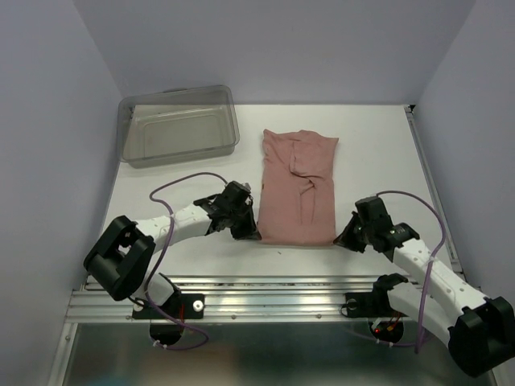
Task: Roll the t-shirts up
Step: Roll the T-shirt to the center of the board.
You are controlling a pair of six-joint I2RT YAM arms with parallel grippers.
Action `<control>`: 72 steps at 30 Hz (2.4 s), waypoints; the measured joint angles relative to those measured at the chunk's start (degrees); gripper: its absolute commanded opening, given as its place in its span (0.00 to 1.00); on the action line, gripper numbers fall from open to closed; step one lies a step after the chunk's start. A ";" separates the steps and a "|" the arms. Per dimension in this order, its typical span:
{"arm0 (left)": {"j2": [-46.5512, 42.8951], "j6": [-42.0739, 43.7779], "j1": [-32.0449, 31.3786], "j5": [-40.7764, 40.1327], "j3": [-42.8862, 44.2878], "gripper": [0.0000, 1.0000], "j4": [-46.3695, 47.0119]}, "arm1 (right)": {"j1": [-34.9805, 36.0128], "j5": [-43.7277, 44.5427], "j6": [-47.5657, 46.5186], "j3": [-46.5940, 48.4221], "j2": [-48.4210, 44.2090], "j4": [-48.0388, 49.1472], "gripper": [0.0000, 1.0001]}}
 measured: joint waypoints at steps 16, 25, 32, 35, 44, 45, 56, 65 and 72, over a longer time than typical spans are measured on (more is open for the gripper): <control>4.04 0.87 4.59 1.46 8.87 0.00 -6.69 | 0.00 3.67 -2.95 7.78 6.86 -0.31 0.01; 8.15 2.75 6.45 1.36 13.53 0.00 -8.92 | 0.00 5.81 -5.22 10.86 11.47 0.31 0.01; 11.65 3.85 7.91 0.90 16.87 0.00 -9.07 | 0.00 7.23 -6.93 12.46 15.37 2.67 0.01; 13.81 4.35 7.93 0.44 17.75 0.00 -8.76 | 0.00 7.58 -7.48 12.90 17.00 3.52 0.01; 17.16 5.31 7.91 -1.55 18.95 0.06 -8.04 | -0.11 9.05 -8.33 12.98 20.63 7.28 0.06; 17.25 5.53 7.91 -1.84 19.12 0.07 -8.02 | -0.11 9.38 -8.41 13.00 21.31 7.96 0.09; 17.20 8.04 8.00 -7.28 21.57 0.61 -8.57 | -1.14 12.44 -9.01 13.84 23.12 10.32 0.48; 8.11 10.08 7.34 -15.17 21.77 0.45 -11.74 | -1.14 8.85 -11.39 14.84 15.72 9.53 0.24; 3.48 10.93 4.17 -16.76 22.27 0.55 -11.06 | -1.14 4.90 -11.89 14.84 15.08 9.01 0.29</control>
